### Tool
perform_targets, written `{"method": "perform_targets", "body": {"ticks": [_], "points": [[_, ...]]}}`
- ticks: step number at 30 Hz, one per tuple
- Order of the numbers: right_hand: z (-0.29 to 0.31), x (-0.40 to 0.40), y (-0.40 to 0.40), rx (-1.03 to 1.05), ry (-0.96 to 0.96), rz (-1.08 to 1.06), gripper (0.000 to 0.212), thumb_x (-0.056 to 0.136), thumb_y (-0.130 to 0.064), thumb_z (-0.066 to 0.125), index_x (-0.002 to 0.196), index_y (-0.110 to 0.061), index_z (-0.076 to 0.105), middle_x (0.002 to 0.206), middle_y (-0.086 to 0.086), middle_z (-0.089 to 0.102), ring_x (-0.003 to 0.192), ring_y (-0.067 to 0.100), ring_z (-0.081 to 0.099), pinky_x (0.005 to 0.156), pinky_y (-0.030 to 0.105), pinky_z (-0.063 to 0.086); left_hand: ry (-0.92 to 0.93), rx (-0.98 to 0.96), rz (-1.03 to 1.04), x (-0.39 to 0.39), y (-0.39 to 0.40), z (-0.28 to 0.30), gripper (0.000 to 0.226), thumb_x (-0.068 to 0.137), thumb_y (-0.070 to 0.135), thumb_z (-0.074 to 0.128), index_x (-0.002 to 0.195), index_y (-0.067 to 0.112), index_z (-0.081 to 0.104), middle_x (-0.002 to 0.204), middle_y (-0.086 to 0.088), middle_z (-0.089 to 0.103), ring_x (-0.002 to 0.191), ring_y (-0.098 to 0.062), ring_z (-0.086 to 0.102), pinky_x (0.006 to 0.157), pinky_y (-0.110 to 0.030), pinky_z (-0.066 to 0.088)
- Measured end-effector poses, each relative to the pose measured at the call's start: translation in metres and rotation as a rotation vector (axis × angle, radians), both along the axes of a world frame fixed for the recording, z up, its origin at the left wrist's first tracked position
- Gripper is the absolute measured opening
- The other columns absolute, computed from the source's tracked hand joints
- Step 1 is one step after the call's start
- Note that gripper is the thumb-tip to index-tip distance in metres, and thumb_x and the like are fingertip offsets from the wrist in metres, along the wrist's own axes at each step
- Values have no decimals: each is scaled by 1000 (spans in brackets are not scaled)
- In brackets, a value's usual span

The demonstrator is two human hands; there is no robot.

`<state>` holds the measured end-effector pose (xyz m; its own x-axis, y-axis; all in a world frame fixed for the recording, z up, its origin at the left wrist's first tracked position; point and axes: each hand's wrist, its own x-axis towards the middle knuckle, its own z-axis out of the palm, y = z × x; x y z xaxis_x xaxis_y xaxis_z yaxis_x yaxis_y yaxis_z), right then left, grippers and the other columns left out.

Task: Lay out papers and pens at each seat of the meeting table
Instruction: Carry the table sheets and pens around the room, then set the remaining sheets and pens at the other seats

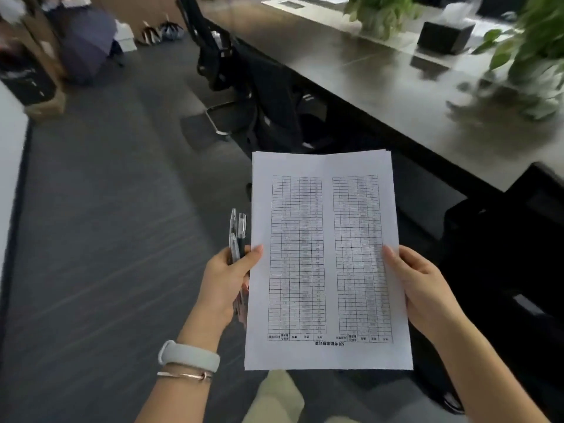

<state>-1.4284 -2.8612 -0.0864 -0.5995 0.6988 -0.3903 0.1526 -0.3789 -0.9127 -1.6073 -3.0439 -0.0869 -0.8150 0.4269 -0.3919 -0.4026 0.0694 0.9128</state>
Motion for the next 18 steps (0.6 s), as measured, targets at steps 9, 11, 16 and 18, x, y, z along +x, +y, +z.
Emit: {"method": "perform_targets", "body": {"ticks": [9,11,16,18], "points": [[7,-57,124,-32,-17,-388,21,89,-28,57,97,-13,69,97,10,74,87,28,70,81,47,56,-30,8,-357,-104,198,8,16,83,8,66,71,13,57,48,8,63,35,-2,54,38,-14,44],[1,-66,156,-27,-17,-452,20,89,-27,56,97,-13,69,97,10,74,86,27,71,81,46,56,-48,10,-418,-118,243,3,15,84,8,65,72,12,57,47,7,63,35,-2,54,38,-15,44],[-13,-89,264,-35,3,-570,24,81,-29,61,97,-13,69,95,10,75,84,27,71,82,46,56,-28,-13,-566,-148,380,-8,11,85,8,64,76,10,57,39,8,57,31,-2,48,35,-14,40],[-12,-95,308,-59,14,-614,25,81,-29,61,96,-13,69,95,10,75,81,25,71,79,45,56,-30,-23,-622,-159,434,-7,7,85,9,64,80,9,60,42,8,59,33,-2,51,37,-15,43]]}}
